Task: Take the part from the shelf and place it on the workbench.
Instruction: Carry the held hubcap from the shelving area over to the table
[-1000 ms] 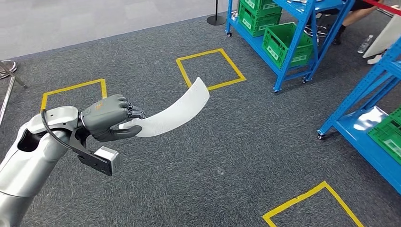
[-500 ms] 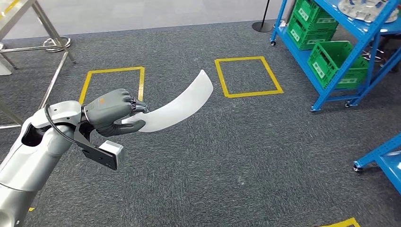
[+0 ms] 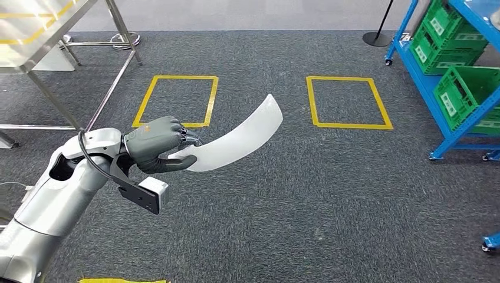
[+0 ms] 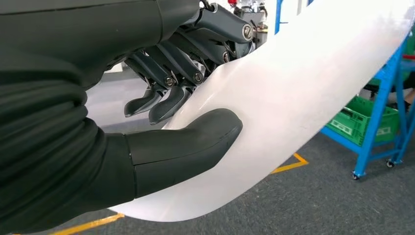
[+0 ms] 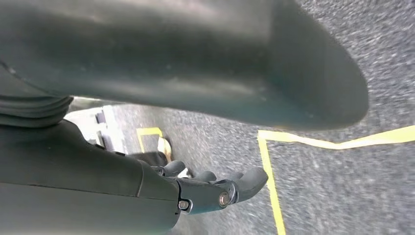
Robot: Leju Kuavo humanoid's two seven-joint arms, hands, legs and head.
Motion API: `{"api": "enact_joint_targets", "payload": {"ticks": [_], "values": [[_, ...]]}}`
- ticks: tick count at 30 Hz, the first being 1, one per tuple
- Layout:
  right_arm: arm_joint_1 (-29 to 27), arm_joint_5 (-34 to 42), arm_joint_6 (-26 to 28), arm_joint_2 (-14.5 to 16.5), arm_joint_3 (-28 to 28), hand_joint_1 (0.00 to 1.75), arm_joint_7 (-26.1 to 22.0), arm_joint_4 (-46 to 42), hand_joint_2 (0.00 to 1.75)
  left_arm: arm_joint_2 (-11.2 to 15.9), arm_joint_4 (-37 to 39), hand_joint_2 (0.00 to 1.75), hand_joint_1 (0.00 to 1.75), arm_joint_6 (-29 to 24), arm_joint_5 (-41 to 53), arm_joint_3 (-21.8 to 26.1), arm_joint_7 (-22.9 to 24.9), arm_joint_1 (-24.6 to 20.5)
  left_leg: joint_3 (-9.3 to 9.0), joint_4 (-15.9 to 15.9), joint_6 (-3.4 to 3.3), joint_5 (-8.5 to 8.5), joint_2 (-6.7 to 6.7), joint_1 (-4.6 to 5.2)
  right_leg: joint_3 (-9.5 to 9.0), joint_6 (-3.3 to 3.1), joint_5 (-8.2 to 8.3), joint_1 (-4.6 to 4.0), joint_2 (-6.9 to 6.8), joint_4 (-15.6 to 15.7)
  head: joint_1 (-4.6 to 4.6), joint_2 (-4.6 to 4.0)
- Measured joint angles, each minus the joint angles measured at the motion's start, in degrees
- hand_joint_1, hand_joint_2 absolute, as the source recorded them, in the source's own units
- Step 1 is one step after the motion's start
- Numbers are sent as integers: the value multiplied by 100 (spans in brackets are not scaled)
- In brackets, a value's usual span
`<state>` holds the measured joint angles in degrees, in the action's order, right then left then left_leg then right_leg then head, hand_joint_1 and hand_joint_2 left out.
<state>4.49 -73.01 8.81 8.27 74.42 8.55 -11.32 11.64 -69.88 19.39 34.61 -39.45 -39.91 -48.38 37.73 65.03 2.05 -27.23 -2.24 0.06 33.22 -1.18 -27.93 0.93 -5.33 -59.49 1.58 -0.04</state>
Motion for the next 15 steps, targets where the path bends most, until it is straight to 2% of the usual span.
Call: {"api": "enact_joint_targets", "payload": {"ticks": [1,2,3,5,6,7,9,10,11,12,13,14,15], "values": [[-10,-18,-21,-11,-1,0,-3,1,0,-4,21,175,175,-78,-95,-68,-2,-50,-183,-333,-42,95,-114,19,-16,26,-17,-13,-67,-6,-5,0],[-24,-42,-50,-31,-1,0,-7,2,0,-4,39,175,175,-186,-205,-158,-4,-95,-288,-531,-86,130,-188,42,-32,56,-32,-29,-132,-10,-11,0],[-39,-69,-88,-65,-1,0,-9,5,0,7,57,175,175,-303,-315,-261,-6,-131,-317,-599,-131,121,-190,67,-49,88,-44,-37,-200,-10,-17,0],[-51,-120,-142,-152,-1,0,-5,11,0,54,92,175,175,-502,-504,-464,-7,-173,-318,-614,-212,153,-19,69,-79,158,-70,-25,-305,-9,-25,0],[-50,-137,-155,-202,-1,0,-1,14,0,83,109,175,175,-574,-573,-546,-7,-192,-322,-629,-244,168,55,58,-74,194,-115,-7,-230,-54,-25,0],[-52,-149,-156,-248,-2,0,-6,18,0,101,127,175,175,-634,-624,-625,-5,-216,-323,-644,-276,187,123,38,-18,227,-212,7,-73,-194,-29,0],[-79,-156,-134,-329,-2,0,-30,26,0,107,162,175,175,-720,-692,-783,-4,-241,-307,-654,-318,213,272,13,283,272,-538,23,338,-826,-52,0],[-99,-157,-116,-359,-2,0,-38,32,0,105,184,175,175,-748,-715,-866,-4,-230,-293,-649,-330,220,358,12,486,280,-692,21,448,-1217,-64,0],[-117,-156,-95,-382,-2,0,-34,37,0,105,204,175,175,-766,-737,-936,-5,-205,-283,-641,-334,224,447,12,651,280,-765,16,496,-1508,-71,0],[-128,-155,-75,-395,-2,0,-27,43,0,108,230,175,175,-775,-756,-998,-5,-181,-275,-629,-335,225,535,13,727,273,-725,13,514,-1601,-72,0],[-134,-154,-59,-402,-2,0,-20,49,0,112,260,175,175,-780,-775,-1048,-4,-167,-270,-615,-332,225,623,13,690,261,-578,11,529,-1464,-73,0],[-136,-151,-44,-408,-2,0,-15,54,0,114,289,175,175,-781,-791,-1087,-2,-165,-268,-602,-326,225,706,12,551,245,-364,13,569,-1131,-73,0],[-136,-149,-34,-416,-2,0,-15,60,0,114,318,175,175,-780,-808,-1123,-2,-171,-265,-592,-313,227,784,8,368,228,-180,23,680,-718,-73,0]]}}
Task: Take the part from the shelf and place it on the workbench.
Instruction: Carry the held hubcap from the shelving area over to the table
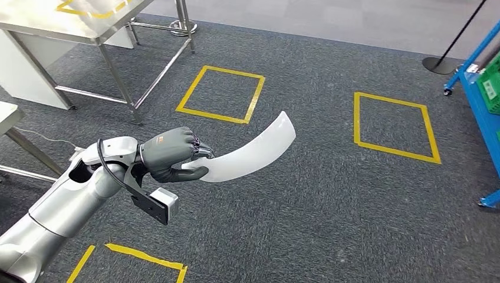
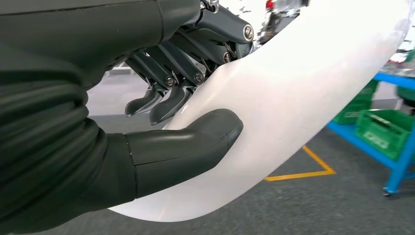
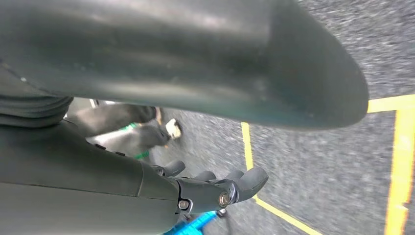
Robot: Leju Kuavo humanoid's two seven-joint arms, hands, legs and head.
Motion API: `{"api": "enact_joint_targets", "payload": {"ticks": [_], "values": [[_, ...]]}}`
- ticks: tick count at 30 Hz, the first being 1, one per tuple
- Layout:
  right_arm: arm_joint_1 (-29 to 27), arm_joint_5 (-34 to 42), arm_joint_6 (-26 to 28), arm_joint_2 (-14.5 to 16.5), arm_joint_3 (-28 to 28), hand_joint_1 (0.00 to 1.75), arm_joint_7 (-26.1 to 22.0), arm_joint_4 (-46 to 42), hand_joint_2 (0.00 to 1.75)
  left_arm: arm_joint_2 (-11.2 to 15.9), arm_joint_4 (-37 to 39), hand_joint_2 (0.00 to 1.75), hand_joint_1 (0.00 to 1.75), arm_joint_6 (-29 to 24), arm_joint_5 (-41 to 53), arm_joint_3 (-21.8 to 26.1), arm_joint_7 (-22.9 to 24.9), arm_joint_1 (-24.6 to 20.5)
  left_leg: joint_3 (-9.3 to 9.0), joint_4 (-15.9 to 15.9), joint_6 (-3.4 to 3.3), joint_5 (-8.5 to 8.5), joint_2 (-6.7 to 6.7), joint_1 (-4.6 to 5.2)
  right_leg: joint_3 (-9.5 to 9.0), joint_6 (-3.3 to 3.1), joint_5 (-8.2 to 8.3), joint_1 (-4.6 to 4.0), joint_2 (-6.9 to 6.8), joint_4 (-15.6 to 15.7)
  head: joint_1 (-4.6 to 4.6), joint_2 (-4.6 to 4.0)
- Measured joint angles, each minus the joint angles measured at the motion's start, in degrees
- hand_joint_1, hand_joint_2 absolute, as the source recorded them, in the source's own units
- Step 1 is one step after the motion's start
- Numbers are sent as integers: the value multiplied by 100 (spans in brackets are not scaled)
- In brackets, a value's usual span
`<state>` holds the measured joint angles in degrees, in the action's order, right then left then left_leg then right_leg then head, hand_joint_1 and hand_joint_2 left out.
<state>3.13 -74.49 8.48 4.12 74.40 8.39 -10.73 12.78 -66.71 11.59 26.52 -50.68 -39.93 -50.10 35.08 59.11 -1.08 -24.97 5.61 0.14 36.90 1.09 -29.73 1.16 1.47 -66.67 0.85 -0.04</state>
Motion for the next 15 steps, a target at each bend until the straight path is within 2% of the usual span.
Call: {"api": "enact_joint_targets", "payload": {"ticks": [1,2,3,5,6,7,9,10,11,12,13,14,15], "values": [[2,4,7,-8,0,0,-7,4,0,-1,25,175,175,1,-17,-30,0,-11,8,9,27,1,79,4,-158,-16,128,-2,106,350,1,0],[4,8,11,-14,0,0,-25,10,0,-4,48,175,175,3,-35,-59,-1,-22,22,9,63,9,148,7,-259,-33,188,-3,177,574,1,0],[9,13,18,-19,0,0,-42,14,0,-5,71,175,175,4,-51,-88,-1,-31,38,0,104,22,214,6,-299,-52,190,-12,211,668,1,0],[25,21,28,-20,0,0,-55,24,0,8,115,175,175,6,-73,-143,-2,-43,68,-27,185,57,312,2,-320,-107,214,-19,78,692,1,0],[34,24,31,-21,0,0,-48,28,0,21,134,175,175,6,-77,-168,-2,-51,91,-3,211,44,233,12,-333,-148,231,-15,12,710,4,0],[37,26,33,-20,0,0,-44,32,0,32,151,175,175,6,-79,-193,-1,-64,153,112,234,-32,69,24,-344,-192,246,-7,-59,728,16,0],[21,27,38,-20,0,0,-48,39,0,35,179,175,175,7,-83,-243,-1,-90,421,688,266,-366,-346,35,-344,-256,255,-9,-206,745,41,0],[8,27,42,-21,0,0,-48,40,0,32,194,175,175,8,-84,-269,-2,-94,604,1089,284,-558,-454,23,-340,-270,250,-16,-285,744,50,0],[-3,27,45,-21,0,0,-46,41,0,29,210,175,175,8,-84,-292,-1,-90,753,1420,298,-684,-495,10,-337,-275,246,-20,-365,743,51,0],[-6,27,47,-22,0,0,-45,42,0,30,227,175,175,8,-84,-314,-1,-86,822,1588,307,-714,-513,-1,-336,-276,242,-22,-444,741,52,0],[-5,27,48,-23,0,0,-45,43,0,30,244,175,175,8,-84,-330,-1,-84,773,1524,310,-634,-532,-7,-340,-272,236,-22,-524,740,53,0],[-2,27,49,-22,0,0,-45,45,0,31,257,175,175,8,-84,-340,1,-88,603,1229,304,-470,-579,-8,-352,-264,227,-23,-603,739,53,0],[2,27,49,-21,0,0,-46,50,0,31,265,175,175,8,-84,-345,0,-97,363,799,286,-298,-701,0,-370,-249,213,-28,-682,737,54,0]]}}
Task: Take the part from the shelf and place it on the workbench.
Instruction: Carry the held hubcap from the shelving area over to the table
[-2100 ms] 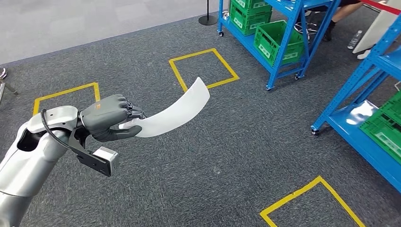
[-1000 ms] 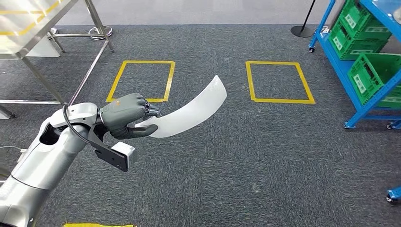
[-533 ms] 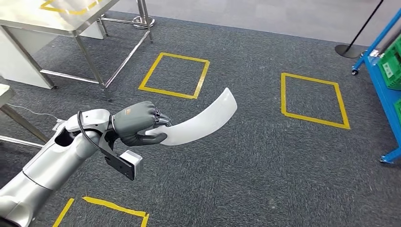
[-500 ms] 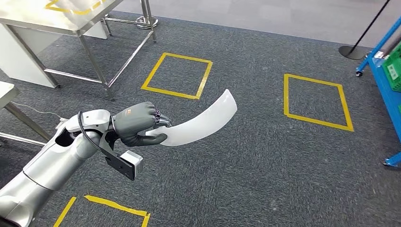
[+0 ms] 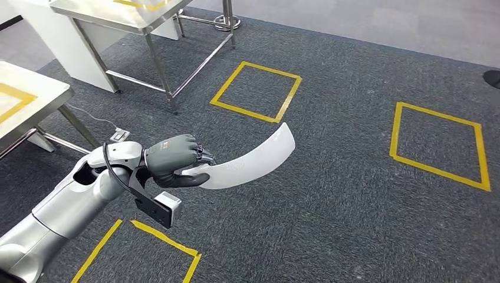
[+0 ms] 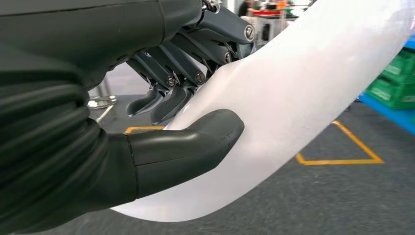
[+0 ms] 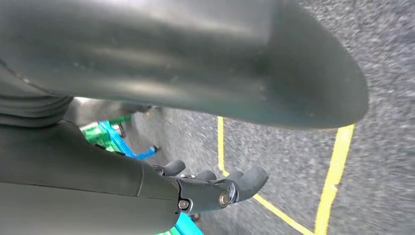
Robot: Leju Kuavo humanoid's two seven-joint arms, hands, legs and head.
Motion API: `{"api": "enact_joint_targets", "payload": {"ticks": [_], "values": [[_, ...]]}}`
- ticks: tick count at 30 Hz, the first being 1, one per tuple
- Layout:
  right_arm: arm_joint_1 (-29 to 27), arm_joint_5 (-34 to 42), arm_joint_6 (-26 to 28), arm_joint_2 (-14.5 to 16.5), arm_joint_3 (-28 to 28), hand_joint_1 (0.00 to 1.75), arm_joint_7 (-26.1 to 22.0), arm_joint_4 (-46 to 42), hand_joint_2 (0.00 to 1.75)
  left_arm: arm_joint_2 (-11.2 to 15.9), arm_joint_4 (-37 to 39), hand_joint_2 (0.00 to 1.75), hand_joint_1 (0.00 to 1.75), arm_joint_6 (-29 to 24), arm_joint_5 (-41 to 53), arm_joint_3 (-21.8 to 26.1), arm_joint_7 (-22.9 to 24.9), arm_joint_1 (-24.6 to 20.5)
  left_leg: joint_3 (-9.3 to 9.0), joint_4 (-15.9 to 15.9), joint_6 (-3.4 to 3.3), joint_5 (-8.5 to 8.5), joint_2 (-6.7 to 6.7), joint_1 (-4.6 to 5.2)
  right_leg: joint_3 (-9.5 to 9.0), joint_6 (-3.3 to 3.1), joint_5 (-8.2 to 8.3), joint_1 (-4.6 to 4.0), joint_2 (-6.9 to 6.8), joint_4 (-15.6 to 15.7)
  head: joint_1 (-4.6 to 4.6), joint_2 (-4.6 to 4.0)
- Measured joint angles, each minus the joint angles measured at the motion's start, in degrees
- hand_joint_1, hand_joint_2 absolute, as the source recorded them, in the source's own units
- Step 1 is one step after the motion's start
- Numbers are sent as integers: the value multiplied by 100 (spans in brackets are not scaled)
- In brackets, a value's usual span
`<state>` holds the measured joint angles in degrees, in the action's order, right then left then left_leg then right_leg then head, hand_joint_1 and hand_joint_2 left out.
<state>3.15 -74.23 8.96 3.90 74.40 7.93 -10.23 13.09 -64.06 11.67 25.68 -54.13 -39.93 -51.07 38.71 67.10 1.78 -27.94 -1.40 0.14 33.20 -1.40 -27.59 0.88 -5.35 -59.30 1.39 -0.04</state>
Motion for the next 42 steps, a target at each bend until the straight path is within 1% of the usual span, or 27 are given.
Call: {"api": "enact_joint_targets", "payload": {"ticks": [2,3,5,6,8,10,12,13,15,17,19,20,21,22,23,25,27,28,30,32,33,34,36,37,39,40,42], "values": [[3,1,1,1,0,0,-1,8,0,-9,5,175,175,1,-14,-3,-1,-26,-374,-672,-71,196,-230,41,-33,49,-32,-27,-139,-8,-5,0],[7,5,4,0,0,0,-3,10,0,-14,9,175,175,5,-30,-6,-1,-38,-440,-805,-109,211,-274,60,-47,79,-43,-42,-205,-9,-10,0],[20,21,22,1,1,0,-2,13,0,-17,26,175,175,27,-87,-27,-1,-51,-429,-831,-180,228,-130,70,-80,137,-55,-49,-344,5,-19,0],[29,29,36,2,1,0,6,15,0,-17,39,175,175,37,-124,-46,-1,-57,-431,-847,-211,245,-52,59,-94,175,-76,-41,-334,-1,-21,0],[35,35,65,8,3,0,24,26,0,-41,68,175,175,37,-202,-94,1,-90,-437,-883,-269,282,91,18,-13,247,-247,-11,-15,-227,-30,0],[13,36,102,11,9,0,30,36,0,-113,109,175,175,22,-291,-175,1,-125,-420,-886,-300,303,243,-3,323,294,-586,9,392,-912,-45,0],[-13,37,140,10,20,0,45,40,0,-196,173,175,175,24,-380,-289,-1,-143,-399,-869,-310,309,419,-4,679,304,-767,8,508,-1552,-55,0],[-16,37,150,10,23,0,53,43,0,-225,212,175,175,37,-418,-339,-1,-158,-394,-854,-309,309,504,-5,731,298,-700,8,520,-1596,-56,0],[-14,36,143,3,24,0,63,48,0,-271,289,175,175,75,-474,-410,0,-232,-390,-821,-294,303,667,-11,503,278,-303,19,595,-1023,-56,0],[-12,33,116,-19,24,0,45,52,0,-303,359,175,175,107,-523,-466,1,-342,-369,-797,-237,301,818,-10,175,263,-24,35,845,-297,-57,0],[-6,32,108,-36,24,0,4,57,0,-313,416,175,175,119,-566,-515,0,-411,-335,-813,-150,326,951,-13,60,231,9,26,956,-47,-57,0],[1,33,123,-38,24,0,-4,59,0,-311,441,175,175,115,-582,-541,0,-426,-321,-833,-107,348,1021,-17,50,197,27,18,885,-33,-58,0],[12,37,147,-32,25,0,12,62,0,-305,466,175,175,107,-597,-568,-1,-431,-305,-839,-74,358,1008,-18,40,159,43,24,809,-16,-58,-1],[23,44,175,-25,25,0,34,64,0,-300,491,175,175,97,-608,-597,-1,-438,-273,-793,-48,326,882,-6,28,113,58,31,737,5,-48,-1],[26,53,203,-13,27,0,52,67,0,-307,516,175,175,84,-617,-630,0,-451,-195,-642,-29,229,691,9,20,70,69,37,657,24,-33,-1],[8,75,242,8,37,0,61,71,0,-342,573,175,175,61,-627,-694,-1,-472,100,-9,-2,-123,292,23,16,13,67,23,489,36,-4,0],[-15,91,250,19,61,0,61,73,0,-383,640,175,175,46,-628,-761,-1,-475,412,672,22,-390,191,6,18,-6,54,9,304,31,-1,0],[-18,95,246,20,74,0,62,73,0,-392,674,175,175,42,-630,-791,-1,-476,444,766,26,-377,176,1,16,-10,46,5,214,28,0,0],[-15,100,238,21,98,0,61,75,0,-395,727,175,175,38,-643,-834,0,-496,166,297,0,-83,97,2,-4,-4,23,-3,56,17,1,0],[-19,100,234,25,115,0,61,79,0,-392,762,175,175,37,-655,-849,1,-549,-257,-479,-82,171,-170,50,-34,27,-10,-30,-83,4,-1,0],[-20,99,233,28,121,0,61,82,0,-392,774,175,175,38,-661,-852,0,-579,-378,-712,-129,222,-257,75,-46,49,-24,-48,-152,-1,-3,0],[-20,98,233,30,125,0,61,86,0,-387,785,175,175,39,-672,-855,-1,-600,-421,-811,-168,223,-284,96,-57,73,-35,-65,-223,-1,-5,0],[-8,95,229,36,127,0,62,90,0,-353,800,175,175,44,-703,-859,-1,-618,-418,-836,-226,257,-115,89,-83,123,-55,-79,-360,6,-5,0],[1,92,225,38,127,0,62,92,0,-326,803,175,175,49,-723,-859,-3,-625,-425,-858,-249,275,-37,72,-87,158,-91,-68,-310,-24,-7,0],[4,87,206,42,127,0,45,93,0,-288,801,175,175,61,-756,-865,0,-654,-434,-898,-298,316,101,22,47,231,-316,-34,46,-362,-18,0],[-6,80,186,37,127,0,34,94,0,-280,801,175,175,66,-770,-874,-1,-666,-421,-901,-312,327,173,7,205,262,-496,-16,280,-708,-26,0],[-29,57,140,19,128,0,39,95,0,-274,803,175,175,81,-791,-908,-1,-663,-388,-889,-321,343,339,-5,573,294,-779,-5,484,-1437,-37,0]]}}
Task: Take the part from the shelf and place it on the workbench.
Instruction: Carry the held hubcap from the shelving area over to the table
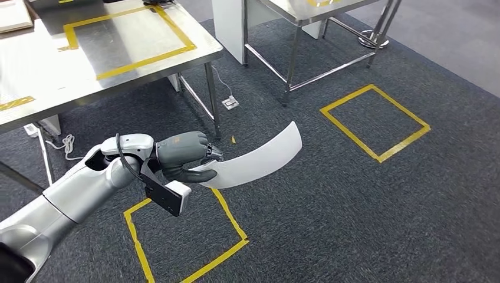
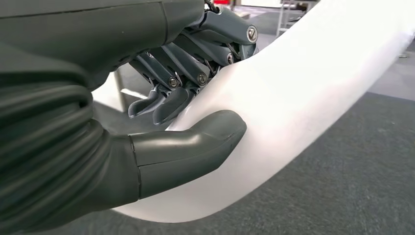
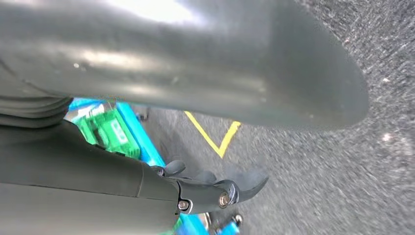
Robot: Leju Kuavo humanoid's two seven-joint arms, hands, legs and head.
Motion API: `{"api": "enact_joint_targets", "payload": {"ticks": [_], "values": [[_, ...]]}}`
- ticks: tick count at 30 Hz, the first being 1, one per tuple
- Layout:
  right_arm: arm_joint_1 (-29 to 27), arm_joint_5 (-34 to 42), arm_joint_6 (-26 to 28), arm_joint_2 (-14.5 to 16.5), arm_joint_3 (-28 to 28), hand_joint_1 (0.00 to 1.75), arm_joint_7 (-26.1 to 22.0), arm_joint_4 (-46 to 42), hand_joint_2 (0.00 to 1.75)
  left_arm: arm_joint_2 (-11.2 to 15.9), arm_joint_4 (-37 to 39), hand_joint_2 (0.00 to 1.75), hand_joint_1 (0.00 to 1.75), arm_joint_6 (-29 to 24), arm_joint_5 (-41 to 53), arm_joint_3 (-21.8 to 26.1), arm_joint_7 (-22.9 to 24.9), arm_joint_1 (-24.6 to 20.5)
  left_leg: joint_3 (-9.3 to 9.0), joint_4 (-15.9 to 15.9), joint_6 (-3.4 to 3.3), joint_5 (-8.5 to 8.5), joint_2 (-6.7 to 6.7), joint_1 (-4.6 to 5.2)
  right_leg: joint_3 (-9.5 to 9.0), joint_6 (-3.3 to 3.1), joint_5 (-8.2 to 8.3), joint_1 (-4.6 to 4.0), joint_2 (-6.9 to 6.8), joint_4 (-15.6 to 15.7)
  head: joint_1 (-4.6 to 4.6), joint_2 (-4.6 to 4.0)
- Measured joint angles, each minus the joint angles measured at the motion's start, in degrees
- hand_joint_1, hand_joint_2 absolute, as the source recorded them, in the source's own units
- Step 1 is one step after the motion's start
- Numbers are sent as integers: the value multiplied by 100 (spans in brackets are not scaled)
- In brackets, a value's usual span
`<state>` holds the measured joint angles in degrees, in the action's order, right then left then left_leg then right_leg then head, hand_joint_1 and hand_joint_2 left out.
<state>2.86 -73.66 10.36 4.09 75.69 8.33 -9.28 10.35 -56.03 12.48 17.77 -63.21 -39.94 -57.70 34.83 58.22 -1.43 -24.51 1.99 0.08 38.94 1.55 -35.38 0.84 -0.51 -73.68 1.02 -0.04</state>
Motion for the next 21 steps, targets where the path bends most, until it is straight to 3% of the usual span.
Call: {"api": "enact_joint_targets", "payload": {"ticks": [1,2,3,5,7,9,10,12,14,16,17,18,21], "values": [[-2,-14,-20,-10,1,0,11,1,0,7,2,175,175,5,-10,-19,-1,8,11,11,4,5,90,-4,97,6,0,4,21,-162,-2,0],[1,-26,-32,-17,1,0,22,1,0,15,3,175,175,13,-21,-36,-1,13,17,26,15,7,178,-11,84,8,119,10,33,-92,-2,0],[5,-33,-36,-24,1,0,23,1,0,21,5,175,175,17,-32,-49,1,13,20,45,30,6,264,-20,-36,9,323,22,61,191,-2,0],[9,-41,-41,-38,1,0,17,2,0,28,7,175,175,32,-54,-70,1,-4,44,90,88,-3,425,-32,-387,18,664,68,333,976,-4,0],[9,-52,-60,-50,1,0,-42,3,0,26,9,175,175,39,-66,-96,0,-22,104,103,180,20,581,-37,-559,5,734,93,562,1361,-6,0],[15,-66,-86,-60,1,0,-90,3,0,52,14,175,175,33,-76,-117,0,-26,155,64,278,78,745,-50,-573,-61,735,90,475,1383,-5,0],[22,-69,-92,-67,1,0,-87,4,0,74,17,175,175,28,-85,-124,-1,-23,177,65,311,81,736,-49,-584,-103,751,94,390,1400,-5,0],[24,-72,-92,-79,1,0,-81,5,0,116,19,175,175,17,-98,-135,1,-29,325,336,356,-89,415,-23,-603,-190,779,103,219,1441,37,0],[5,-72,-81,-88,1,0,-80,5,0,130,21,175,175,4,-107,-155,1,-29,661,1061,381,-460,-17,-9,-608,-243,777,69,40,1450,77,0],[-9,-71,-61,-88,1,0,-80,5,0,140,25,175,175,-32,-112,-181,0,-7,929,1667,394,-662,-152,-19,-608,-264,764,38,-146,1447,77,0],[-6,-71,-52,-87,1,0,-80,6,0,151,26,175,175,-57,-114,-191,0,3,914,1677,387,-612,-170,-21,-613,-271,758,27,-235,1445,77,0],[1,-72,-44,-86,1,0,-80,8,0,165,25,175,175,-81,-114,-193,1,7,777,1453,369,-471,-197,-17,-622,-274,750,16,-317,1444,78,0],[15,-72,-30,-76,1,0,-80,21,0,188,17,175,175,-116,-114,-192,0,-23,134,323,222,-82,-543,67,-667,-241,706,-36,-540,1437,75,0]]}}
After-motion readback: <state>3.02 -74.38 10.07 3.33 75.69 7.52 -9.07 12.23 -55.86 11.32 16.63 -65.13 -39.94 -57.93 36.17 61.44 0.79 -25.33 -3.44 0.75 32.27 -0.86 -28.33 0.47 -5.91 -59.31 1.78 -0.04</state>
